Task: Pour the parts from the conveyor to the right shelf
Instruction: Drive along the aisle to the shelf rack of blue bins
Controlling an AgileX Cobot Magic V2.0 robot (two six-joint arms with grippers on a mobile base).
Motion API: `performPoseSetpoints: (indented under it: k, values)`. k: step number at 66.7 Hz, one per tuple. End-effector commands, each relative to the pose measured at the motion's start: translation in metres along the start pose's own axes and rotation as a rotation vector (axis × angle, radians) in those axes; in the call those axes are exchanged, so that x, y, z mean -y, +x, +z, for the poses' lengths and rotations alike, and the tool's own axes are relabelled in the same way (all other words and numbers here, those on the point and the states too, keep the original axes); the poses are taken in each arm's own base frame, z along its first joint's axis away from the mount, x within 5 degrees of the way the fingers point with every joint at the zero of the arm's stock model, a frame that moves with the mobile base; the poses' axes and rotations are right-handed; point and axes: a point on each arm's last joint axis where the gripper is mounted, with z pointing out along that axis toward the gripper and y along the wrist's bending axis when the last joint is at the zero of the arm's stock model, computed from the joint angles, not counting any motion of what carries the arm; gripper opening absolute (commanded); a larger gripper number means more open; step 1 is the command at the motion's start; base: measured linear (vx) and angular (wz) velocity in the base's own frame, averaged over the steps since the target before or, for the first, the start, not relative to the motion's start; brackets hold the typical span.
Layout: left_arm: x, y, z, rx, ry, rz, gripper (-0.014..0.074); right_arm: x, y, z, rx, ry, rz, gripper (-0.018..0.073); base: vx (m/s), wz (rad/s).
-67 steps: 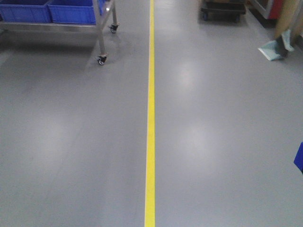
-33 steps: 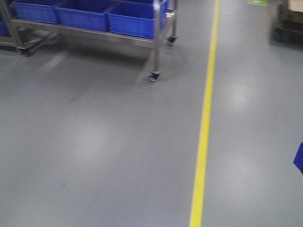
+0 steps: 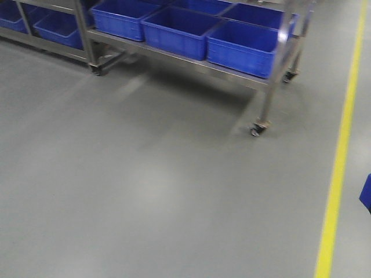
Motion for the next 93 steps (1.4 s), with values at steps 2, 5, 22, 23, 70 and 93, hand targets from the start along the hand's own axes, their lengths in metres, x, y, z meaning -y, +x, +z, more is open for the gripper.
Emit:
performPoseSetpoints:
  k: [2, 5, 22, 23, 70, 93]
  values:
    - [0.0008, -0.0128, 0.0001, 0.081, 0.009, -0.016, -0.0006, 0.0026, -0.0159, -0.0026, 0.097, 0.024, -0.005, -0.0005, 0.72, 0.46]
    - [0.0008, -0.0128, 0.0001, 0.081, 0.009, -0.016, -0.0006, 0.0026, -0.0158, -0.0026, 0.097, 0.024, -0.005, -0.0005, 0.72, 0.46]
    - [0.0008, -0.0128, 0.0001, 0.081, 0.009, -0.016, -0.0006, 0.0026, -0.0159, -0.0028, 0.098, 0.024, -0.005, -0.0005, 0.72, 0.48]
    - [0.0008, -0.0128, 0.0001, 0.081, 0.009, -0.016, -0.0006, 0.0026, -0.0160, -0.0028, 0.098, 0.024, -0.005, -0.0005, 0.73, 0.51]
    - [0.0008, -0.0128, 0.0001, 0.081, 0.009, -0.016, -0.0006, 0.0026, -0.0160, -0.0028, 0.099, 0.024, -0.005, -0.0005, 0.76, 0.48]
    - [0.0008, -0.0128, 0.0001, 0.081, 0.009, -0.016, -0.0006, 0.0026, -0.0160, -0.0028, 0.099, 0.024, -0.005, -0.0005, 0.78, 0.36]
